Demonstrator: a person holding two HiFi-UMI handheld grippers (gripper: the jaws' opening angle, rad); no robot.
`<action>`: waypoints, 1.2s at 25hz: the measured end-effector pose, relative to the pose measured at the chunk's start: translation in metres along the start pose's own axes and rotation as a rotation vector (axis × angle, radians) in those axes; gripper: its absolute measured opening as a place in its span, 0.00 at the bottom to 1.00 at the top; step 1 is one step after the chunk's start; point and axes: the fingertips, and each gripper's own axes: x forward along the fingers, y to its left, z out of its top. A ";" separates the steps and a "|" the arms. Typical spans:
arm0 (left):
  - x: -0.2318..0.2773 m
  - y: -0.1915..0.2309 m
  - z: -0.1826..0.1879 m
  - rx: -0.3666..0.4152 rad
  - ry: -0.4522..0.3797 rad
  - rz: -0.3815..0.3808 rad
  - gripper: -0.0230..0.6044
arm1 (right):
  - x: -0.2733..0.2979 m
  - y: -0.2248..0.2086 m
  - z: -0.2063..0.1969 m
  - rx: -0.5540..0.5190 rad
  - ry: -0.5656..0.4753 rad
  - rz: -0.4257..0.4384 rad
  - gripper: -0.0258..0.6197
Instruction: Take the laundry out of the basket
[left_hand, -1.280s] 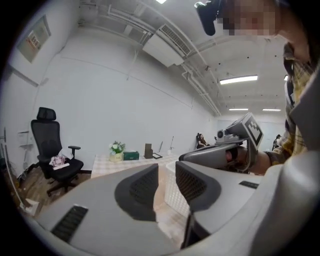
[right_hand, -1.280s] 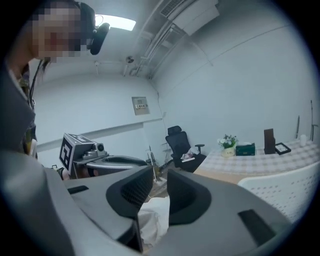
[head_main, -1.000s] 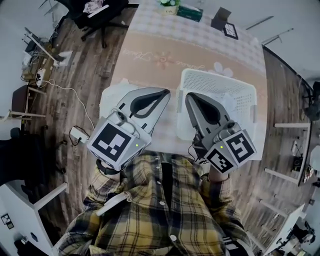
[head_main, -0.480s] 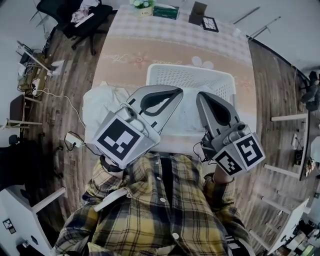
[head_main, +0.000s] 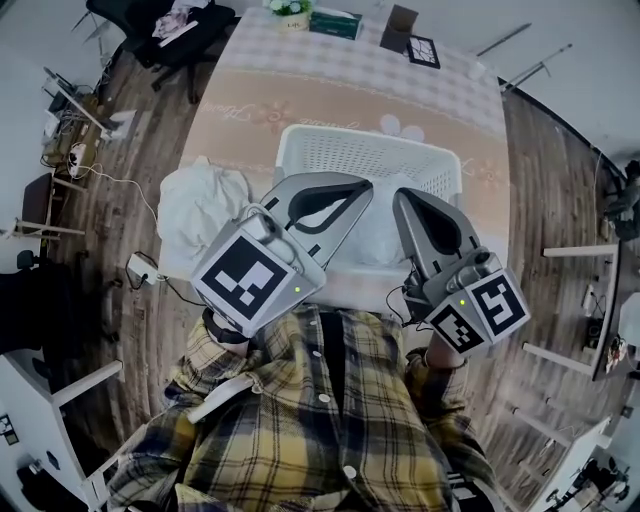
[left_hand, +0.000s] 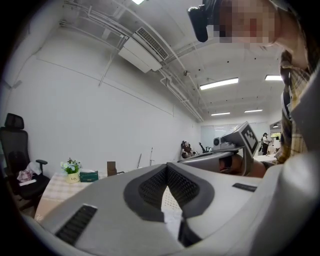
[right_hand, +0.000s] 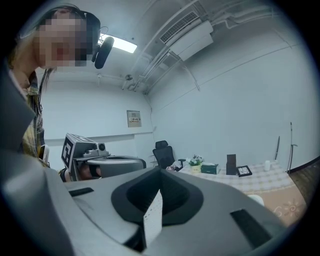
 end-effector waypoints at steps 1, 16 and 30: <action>0.002 -0.001 0.000 0.001 0.002 0.003 0.07 | -0.001 -0.002 0.000 0.000 0.001 0.002 0.03; 0.013 -0.005 -0.005 0.003 0.008 0.031 0.07 | -0.005 -0.013 -0.001 -0.005 0.003 0.033 0.03; 0.034 -0.002 -0.026 0.068 0.101 0.017 0.08 | -0.021 -0.032 -0.007 -0.024 0.032 -0.030 0.03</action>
